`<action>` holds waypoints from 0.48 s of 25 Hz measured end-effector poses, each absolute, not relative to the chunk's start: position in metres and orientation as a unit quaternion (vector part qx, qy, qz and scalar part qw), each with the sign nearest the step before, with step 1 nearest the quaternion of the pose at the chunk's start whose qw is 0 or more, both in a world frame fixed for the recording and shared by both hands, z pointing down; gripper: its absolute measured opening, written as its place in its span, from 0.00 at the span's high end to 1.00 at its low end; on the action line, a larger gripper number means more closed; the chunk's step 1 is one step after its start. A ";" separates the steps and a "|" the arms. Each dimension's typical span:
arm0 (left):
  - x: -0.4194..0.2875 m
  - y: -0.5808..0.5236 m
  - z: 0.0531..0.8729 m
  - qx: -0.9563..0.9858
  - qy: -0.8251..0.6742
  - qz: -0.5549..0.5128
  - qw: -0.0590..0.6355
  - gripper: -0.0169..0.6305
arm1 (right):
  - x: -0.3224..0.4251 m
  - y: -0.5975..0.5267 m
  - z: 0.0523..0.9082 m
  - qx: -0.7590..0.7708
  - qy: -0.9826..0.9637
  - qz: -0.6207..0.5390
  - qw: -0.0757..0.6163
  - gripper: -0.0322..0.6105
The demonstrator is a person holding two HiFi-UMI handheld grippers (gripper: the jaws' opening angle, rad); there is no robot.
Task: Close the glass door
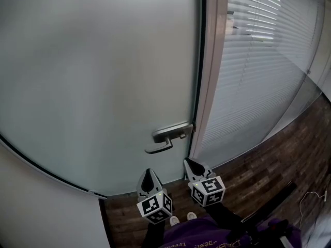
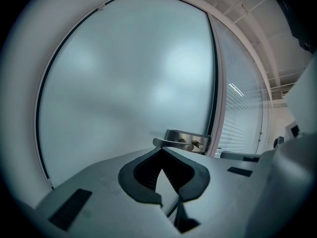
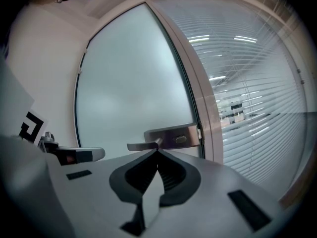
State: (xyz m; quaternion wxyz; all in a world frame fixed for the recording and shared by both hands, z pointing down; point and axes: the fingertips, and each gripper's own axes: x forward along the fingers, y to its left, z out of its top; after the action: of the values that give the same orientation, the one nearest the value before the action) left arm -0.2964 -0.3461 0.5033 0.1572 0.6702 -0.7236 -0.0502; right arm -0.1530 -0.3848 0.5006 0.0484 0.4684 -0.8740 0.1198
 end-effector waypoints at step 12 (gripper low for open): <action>-0.295 -0.346 0.505 0.668 -0.724 -0.048 0.161 0.97 | -0.151 -0.388 0.496 0.470 -0.875 0.106 0.045 0.95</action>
State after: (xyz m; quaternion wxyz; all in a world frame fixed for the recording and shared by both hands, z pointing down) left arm -0.2950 -0.3458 0.5048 0.1611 0.6685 -0.7245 -0.0480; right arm -0.1515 -0.3878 0.4962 0.0454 0.4700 -0.8751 0.1062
